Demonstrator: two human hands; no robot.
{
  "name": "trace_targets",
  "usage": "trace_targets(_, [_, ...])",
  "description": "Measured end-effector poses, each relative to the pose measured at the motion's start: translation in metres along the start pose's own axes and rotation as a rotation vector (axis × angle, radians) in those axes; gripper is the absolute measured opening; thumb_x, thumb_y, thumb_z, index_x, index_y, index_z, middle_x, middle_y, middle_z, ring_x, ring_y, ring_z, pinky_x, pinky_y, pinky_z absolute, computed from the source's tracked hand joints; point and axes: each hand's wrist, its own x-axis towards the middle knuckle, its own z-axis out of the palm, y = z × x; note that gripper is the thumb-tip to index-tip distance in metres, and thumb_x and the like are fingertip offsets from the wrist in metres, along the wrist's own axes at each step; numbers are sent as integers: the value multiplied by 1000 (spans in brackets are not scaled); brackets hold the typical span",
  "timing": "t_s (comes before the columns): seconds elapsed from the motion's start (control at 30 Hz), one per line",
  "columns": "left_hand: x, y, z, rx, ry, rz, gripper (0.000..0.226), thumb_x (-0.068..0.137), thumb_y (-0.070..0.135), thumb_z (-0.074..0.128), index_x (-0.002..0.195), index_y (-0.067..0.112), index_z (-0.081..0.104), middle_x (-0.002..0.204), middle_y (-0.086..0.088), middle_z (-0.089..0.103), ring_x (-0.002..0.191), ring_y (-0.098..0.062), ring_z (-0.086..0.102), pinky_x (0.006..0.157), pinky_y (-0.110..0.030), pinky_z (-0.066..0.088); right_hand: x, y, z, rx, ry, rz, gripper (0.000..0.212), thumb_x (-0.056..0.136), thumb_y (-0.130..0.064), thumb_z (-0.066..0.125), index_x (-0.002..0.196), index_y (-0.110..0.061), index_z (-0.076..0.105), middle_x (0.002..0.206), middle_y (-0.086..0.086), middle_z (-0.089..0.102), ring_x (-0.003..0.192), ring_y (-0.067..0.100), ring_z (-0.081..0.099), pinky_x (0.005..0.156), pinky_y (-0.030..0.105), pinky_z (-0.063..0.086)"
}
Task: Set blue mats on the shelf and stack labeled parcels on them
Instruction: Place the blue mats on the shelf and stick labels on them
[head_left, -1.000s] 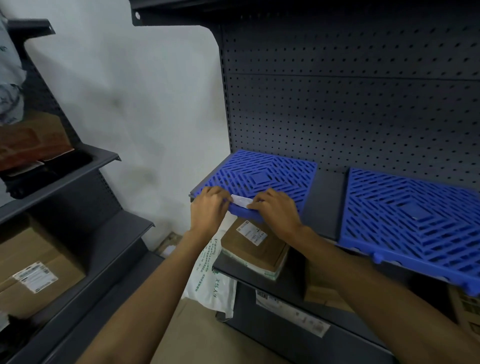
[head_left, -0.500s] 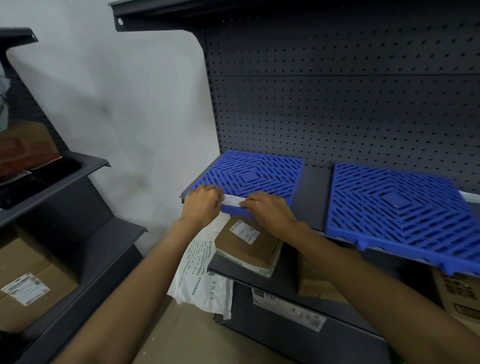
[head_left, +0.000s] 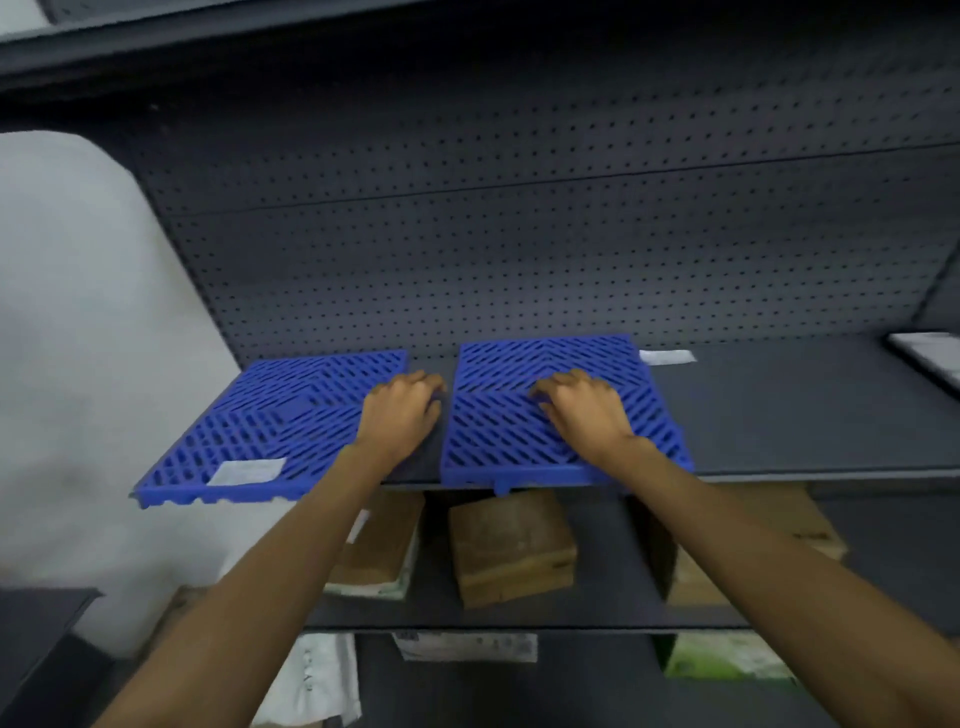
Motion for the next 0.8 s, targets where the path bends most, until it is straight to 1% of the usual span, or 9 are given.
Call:
trace_targets(0.13, [39, 70, 14, -58, -4, 63, 24, 99, 27, 52, 121, 24, 61, 119, 0, 66, 104, -25, 63, 76, -37, 51, -19, 75, -13, -28, -4, 80, 30, 100, -20, 45, 127, -24, 58, 123, 3, 61, 117, 28, 51, 89, 41, 43])
trace_targets(0.27, [73, 140, 25, -73, -7, 86, 27, 100, 29, 52, 124, 25, 62, 125, 2, 65, 110, -22, 62, 80, -36, 52, -31, 149, -26, -61, -9, 104, 31, 100, -16, 45, 127, -25, 58, 123, 1, 61, 119, 26, 51, 89, 38, 44])
trace_targets(0.37, [101, 190, 31, -78, 11, 90, 25, 99, 28, 53, 122, 26, 64, 125, 3, 65, 111, -21, 62, 81, -37, 53, -32, 199, -33, -75, -2, 122, 33, 99, -14, 47, 127, -25, 59, 125, 1, 61, 119, 26, 51, 90, 39, 43])
trace_targets(0.47, [124, 235, 38, -103, 5, 89, 28, 98, 27, 55, 124, 25, 64, 125, 1, 66, 113, -22, 61, 84, -38, 52, -31, 240, -30, -117, -36, 119, 36, 96, -13, 48, 129, -25, 57, 126, 1, 61, 118, 24, 53, 90, 37, 43])
trace_targets(0.57, [142, 269, 49, -65, -1, 85, 28, 97, 29, 56, 124, 25, 63, 119, 1, 68, 107, -21, 63, 83, -37, 53, -24, 268, -25, -126, -55, 98, 36, 96, -13, 47, 129, -22, 58, 123, 4, 63, 114, 26, 56, 90, 37, 44])
trace_targets(0.7, [161, 290, 64, 6, -20, 34, 31, 97, 34, 55, 126, 29, 63, 108, -3, 71, 101, -21, 65, 79, -34, 51, -13, 282, -11, -142, -87, 92, 34, 94, -12, 47, 125, -20, 59, 116, 5, 66, 111, 26, 59, 88, 37, 46])
trace_targets(0.77, [172, 294, 72, 40, -33, 17, 32, 97, 35, 55, 128, 31, 64, 106, -4, 71, 98, -21, 65, 78, -34, 51, -6, 286, -3, -122, -113, 90, 33, 95, -14, 50, 126, -22, 58, 118, 4, 66, 112, 26, 59, 89, 36, 46])
trace_targets(0.8, [178, 295, 75, 56, -46, 20, 33, 97, 35, 55, 128, 31, 63, 105, -4, 71, 97, -21, 65, 79, -34, 51, -2, 289, 1, -111, -133, 84, 35, 95, -16, 51, 129, -22, 57, 122, 4, 65, 116, 26, 57, 92, 37, 46])
